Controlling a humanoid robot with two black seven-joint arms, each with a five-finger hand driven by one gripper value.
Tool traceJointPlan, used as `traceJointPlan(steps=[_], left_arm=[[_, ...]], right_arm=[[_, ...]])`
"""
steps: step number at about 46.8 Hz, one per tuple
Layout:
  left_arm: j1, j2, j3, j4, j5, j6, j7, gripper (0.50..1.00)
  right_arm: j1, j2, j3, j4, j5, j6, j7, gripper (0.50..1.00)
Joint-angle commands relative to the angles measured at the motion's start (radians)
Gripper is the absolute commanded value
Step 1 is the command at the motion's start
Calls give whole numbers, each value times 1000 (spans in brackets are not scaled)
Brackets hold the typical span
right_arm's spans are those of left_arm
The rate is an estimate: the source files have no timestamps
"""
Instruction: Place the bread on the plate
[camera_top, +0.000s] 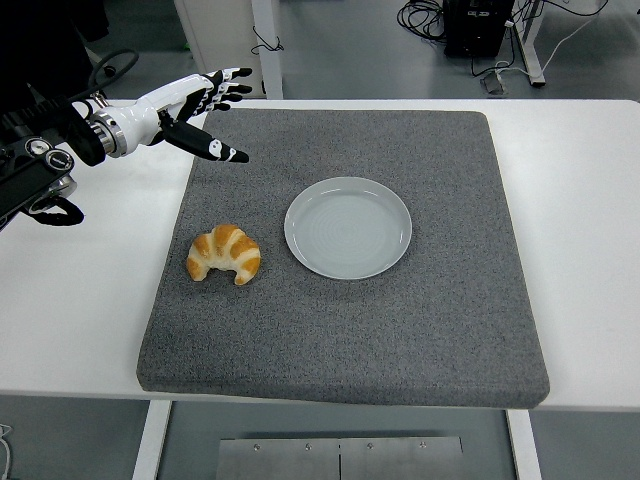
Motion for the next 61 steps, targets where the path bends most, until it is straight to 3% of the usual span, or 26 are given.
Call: traceJointPlan(steps=[1,11,28,42,54,61], left_arm=[[-9,62,33,-80,6,0,1,966],[-72,160,125,-235,53,2,0,965],[-69,185,208,-259,148,-5,0,965],[-59,224,231,-354,227,-3,0,965],[-21,283,233,-396,262,-1,0,960],[28,283,229,-394,320,23,0,949]], right_arm=[[0,0,0,0,0,1,0,1000],[0,0,0,0,0,1,0,1000],[0,0,0,-1,0,1,0,1000],[0,0,0,0,0,-1,0,1000],[0,0,0,0,0,1,0,1000],[0,0,0,0,0,-1,0,1000]])
